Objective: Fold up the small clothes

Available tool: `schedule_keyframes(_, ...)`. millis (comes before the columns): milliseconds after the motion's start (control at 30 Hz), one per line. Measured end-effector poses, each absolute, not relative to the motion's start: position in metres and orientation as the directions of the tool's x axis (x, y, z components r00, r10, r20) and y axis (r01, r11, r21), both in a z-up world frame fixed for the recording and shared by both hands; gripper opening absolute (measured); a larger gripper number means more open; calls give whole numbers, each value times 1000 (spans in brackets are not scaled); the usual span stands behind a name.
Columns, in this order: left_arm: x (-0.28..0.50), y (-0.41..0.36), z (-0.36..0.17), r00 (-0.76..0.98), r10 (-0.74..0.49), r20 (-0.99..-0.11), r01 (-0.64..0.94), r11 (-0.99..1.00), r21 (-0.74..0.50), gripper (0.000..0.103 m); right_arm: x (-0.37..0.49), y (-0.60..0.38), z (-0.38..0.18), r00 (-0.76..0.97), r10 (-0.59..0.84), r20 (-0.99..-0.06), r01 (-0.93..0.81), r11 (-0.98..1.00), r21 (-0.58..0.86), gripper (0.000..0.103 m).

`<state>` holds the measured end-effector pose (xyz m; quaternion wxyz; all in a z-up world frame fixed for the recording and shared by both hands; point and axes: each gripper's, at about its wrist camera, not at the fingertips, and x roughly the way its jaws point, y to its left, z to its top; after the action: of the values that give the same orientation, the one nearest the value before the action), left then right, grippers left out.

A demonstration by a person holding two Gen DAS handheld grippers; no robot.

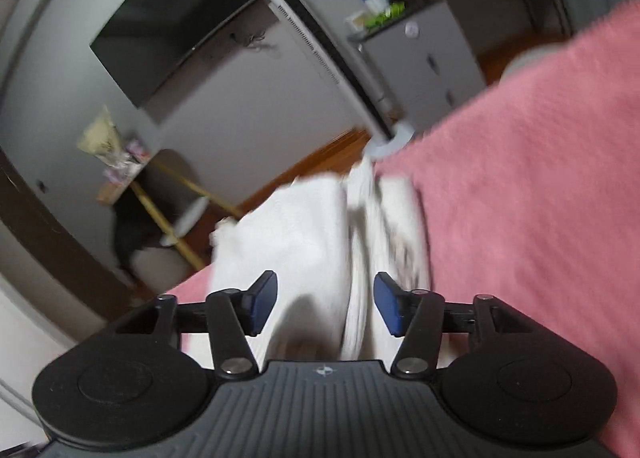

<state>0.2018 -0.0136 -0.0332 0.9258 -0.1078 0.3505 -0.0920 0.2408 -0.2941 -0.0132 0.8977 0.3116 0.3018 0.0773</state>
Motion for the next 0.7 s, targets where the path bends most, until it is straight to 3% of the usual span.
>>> schedule_keyframes(167,200,-16,-32,729,-236,-642,93,964,-250,76,245,-295,-28,775,368,-513,59,767,639,54)
schedule_keyframes(333,201,-15,-32,718,-234,-655,77,963,-259,76,262,-282,-34,720,396,-570,85,765,638,46)
schedule_keyframes(533,201,-17,-33,717,-229,-659,84,966,-244,77,265,-278,-41,696,415,-586,75,770,634,46)
schedule_keyframes(667,202,-14,-33,714,-239,-658,76,961,-266,78,269,-277,-46,694,443,-567,53,754,655,56)
schedule_keyframes(700,202,-14,-33,713,-240,-658,76,960,-268,79,270,-274,-44,689,444,-573,27,774,632,63)
